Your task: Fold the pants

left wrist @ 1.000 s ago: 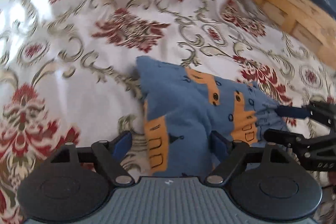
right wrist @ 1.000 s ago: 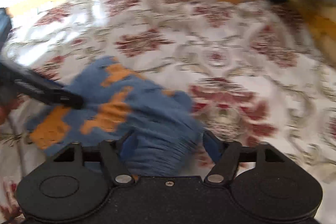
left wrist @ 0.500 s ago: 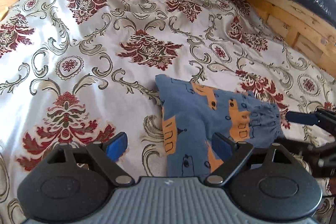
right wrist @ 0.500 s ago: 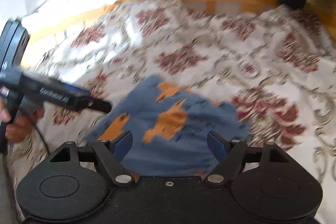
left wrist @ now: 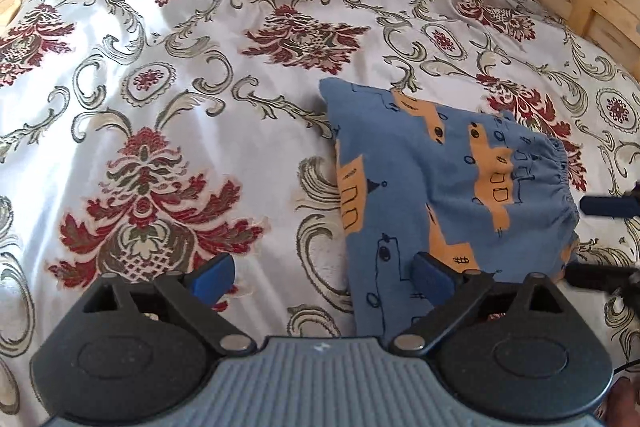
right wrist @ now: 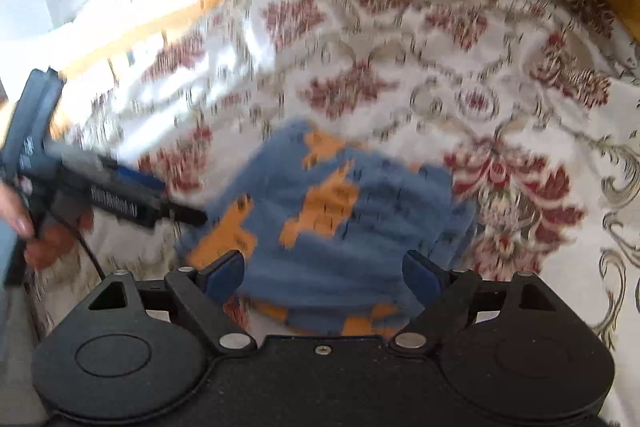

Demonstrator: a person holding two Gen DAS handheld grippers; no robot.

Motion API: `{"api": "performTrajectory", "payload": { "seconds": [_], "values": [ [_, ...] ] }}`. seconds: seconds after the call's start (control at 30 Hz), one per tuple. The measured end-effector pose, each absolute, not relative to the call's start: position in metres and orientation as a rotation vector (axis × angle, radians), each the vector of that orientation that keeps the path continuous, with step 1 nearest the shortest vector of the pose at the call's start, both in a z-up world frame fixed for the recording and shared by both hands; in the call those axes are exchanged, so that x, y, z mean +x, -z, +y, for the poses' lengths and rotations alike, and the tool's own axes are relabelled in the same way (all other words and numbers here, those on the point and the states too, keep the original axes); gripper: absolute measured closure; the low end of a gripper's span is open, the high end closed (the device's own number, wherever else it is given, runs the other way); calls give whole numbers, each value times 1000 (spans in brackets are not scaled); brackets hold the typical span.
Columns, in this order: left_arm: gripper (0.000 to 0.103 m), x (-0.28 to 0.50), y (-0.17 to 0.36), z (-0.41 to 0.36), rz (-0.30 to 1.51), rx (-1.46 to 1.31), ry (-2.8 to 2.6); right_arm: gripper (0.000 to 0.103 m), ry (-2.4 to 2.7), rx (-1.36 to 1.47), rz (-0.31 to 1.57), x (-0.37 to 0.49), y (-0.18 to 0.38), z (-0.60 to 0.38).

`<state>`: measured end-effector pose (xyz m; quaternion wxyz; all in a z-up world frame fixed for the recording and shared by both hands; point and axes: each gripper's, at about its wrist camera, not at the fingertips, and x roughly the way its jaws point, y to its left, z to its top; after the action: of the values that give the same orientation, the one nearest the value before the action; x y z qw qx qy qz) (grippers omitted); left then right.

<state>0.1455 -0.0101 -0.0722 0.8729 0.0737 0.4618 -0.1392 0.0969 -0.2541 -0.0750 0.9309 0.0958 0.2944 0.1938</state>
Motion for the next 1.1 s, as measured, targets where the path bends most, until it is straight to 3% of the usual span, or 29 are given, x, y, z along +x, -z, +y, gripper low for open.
{"api": "performTrajectory", "payload": {
  "seconds": [0.37,0.53,0.63,1.1],
  "values": [
    [5,183,59,-18,829,70,330,12,-494,300,606,162,96,-255],
    [4,207,95,-15,928,30,283,12,-359,357,558,157,91,-278],
    [3,210,91,-1,954,-26,275,5,-277,360,549,146,79,-294],
    [0,191,73,19,1063,-107,396,1,-381,566,856,154,117,-329]
  ]
}}
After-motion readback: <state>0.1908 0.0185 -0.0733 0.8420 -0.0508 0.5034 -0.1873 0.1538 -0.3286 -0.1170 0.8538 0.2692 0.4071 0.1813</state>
